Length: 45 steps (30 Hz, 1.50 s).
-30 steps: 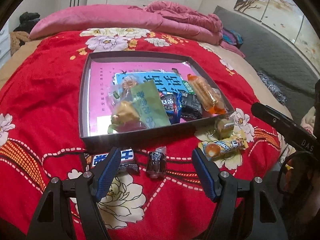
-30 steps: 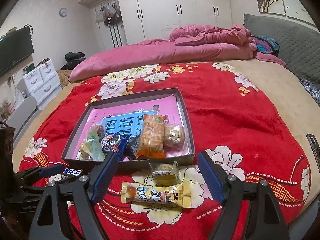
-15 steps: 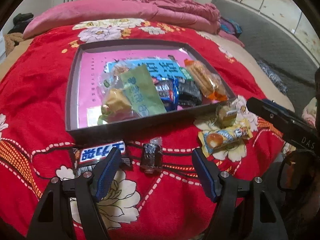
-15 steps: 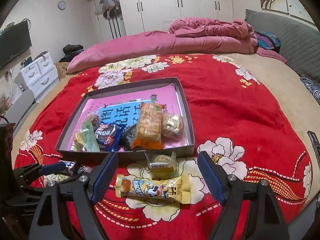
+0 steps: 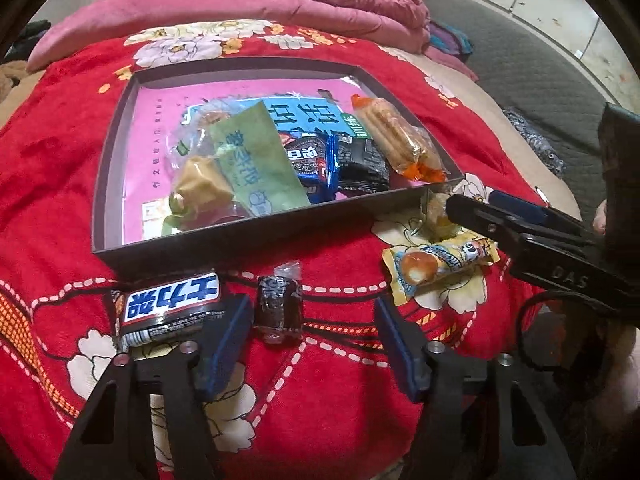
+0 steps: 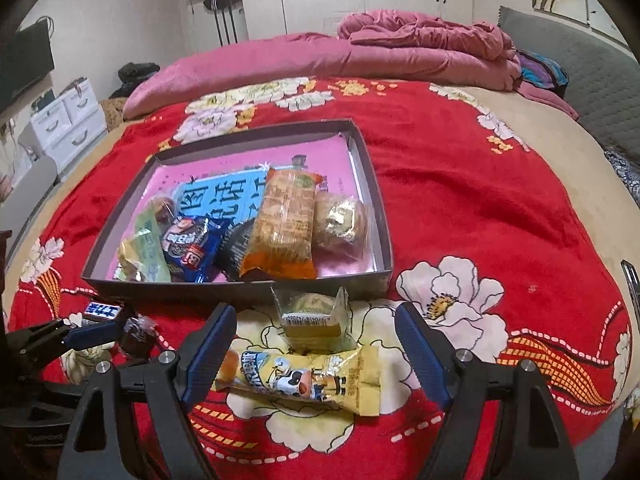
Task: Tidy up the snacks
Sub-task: 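Move left tool to the small dark packet while right tool approaches the square clear cake packet, then close left gripper on the dark packet while right gripper closes on the cake packet, then lift the dark packet with left tool and cake packet with right tool over the tray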
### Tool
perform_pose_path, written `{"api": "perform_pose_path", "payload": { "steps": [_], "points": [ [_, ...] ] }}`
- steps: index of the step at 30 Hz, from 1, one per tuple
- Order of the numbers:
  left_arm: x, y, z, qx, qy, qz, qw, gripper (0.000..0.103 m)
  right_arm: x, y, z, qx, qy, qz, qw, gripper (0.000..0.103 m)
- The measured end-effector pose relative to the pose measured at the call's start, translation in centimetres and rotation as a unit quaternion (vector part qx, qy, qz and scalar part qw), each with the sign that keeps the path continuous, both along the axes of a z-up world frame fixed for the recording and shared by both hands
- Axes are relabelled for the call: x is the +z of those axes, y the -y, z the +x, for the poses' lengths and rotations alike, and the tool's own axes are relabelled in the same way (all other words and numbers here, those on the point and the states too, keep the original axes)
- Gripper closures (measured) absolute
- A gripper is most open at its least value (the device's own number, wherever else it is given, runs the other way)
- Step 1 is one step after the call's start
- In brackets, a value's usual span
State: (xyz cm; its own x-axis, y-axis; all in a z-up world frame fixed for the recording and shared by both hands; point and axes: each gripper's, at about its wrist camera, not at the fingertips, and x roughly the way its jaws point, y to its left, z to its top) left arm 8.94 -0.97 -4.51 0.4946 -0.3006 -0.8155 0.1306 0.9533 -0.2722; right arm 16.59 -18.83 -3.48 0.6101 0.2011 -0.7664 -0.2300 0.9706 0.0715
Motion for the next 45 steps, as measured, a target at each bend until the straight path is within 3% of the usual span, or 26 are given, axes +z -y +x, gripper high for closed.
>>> {"api": "perform_pose_path", "payload": {
  "steps": [3,13,17,24,26,28,36,45],
  "points": [
    [0.0,-0.2,0.1,0.002,0.000,-0.001,1.0000,0.044,-0.6,-0.2,0.5,0.005,-0.010,0.000,1.000,0.023],
    [-0.6,0.1,0.3,-0.005,-0.009,0.001,0.9999,0.050,-2.5,-1.2,1.5,0.028,-0.042,-0.011,0.999,0.052],
    [-1.5,0.2,0.6,-0.007,-0.028,-0.008,0.9996,0.058,-3.3,-0.7,1.9,0.021,-0.047,-0.009,0.999,0.061],
    [-1.7,0.4,0.9,-0.004,-0.025,-0.001,0.9997,0.062,-3.1,0.1,1.8,0.021,-0.033,0.015,0.999,0.063],
    [-1.7,0.2,0.9,0.001,-0.023,0.002,0.9997,0.072,-2.9,0.4,1.6,0.018,-0.030,0.022,0.999,0.064],
    [-1.7,-0.1,1.1,0.004,-0.022,-0.001,0.9997,0.076,-2.8,0.8,1.5,0.012,-0.026,0.022,0.999,0.064],
    [-1.5,-0.1,1.2,-0.003,-0.022,-0.015,0.9996,0.076,-2.0,2.9,1.0,-0.017,-0.020,0.053,0.998,0.064],
    [0.0,-0.8,0.9,0.003,-0.004,-0.032,0.9995,0.076,-0.4,3.2,0.2,-0.025,0.005,0.048,0.999,0.064]
  ]
}}
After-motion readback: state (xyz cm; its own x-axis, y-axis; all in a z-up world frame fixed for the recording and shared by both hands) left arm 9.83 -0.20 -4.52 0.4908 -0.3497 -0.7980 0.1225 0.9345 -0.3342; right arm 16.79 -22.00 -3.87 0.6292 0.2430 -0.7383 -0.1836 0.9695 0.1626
